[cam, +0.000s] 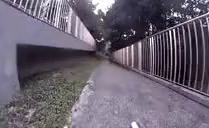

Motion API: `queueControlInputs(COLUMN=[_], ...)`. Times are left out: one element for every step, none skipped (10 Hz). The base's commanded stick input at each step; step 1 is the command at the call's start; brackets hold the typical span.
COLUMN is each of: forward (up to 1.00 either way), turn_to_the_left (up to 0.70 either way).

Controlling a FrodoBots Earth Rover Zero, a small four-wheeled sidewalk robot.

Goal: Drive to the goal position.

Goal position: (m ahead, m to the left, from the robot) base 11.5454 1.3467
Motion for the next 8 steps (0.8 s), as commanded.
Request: queueControlInputs(forward=[0.70,0.70,0.70,0.70,0.70,0.70,0.70,0.70], turn_to_the_left=[-0.14,-0.14,-0.14,-0.14,-0.14,-0.14,-0.14,-0.14])
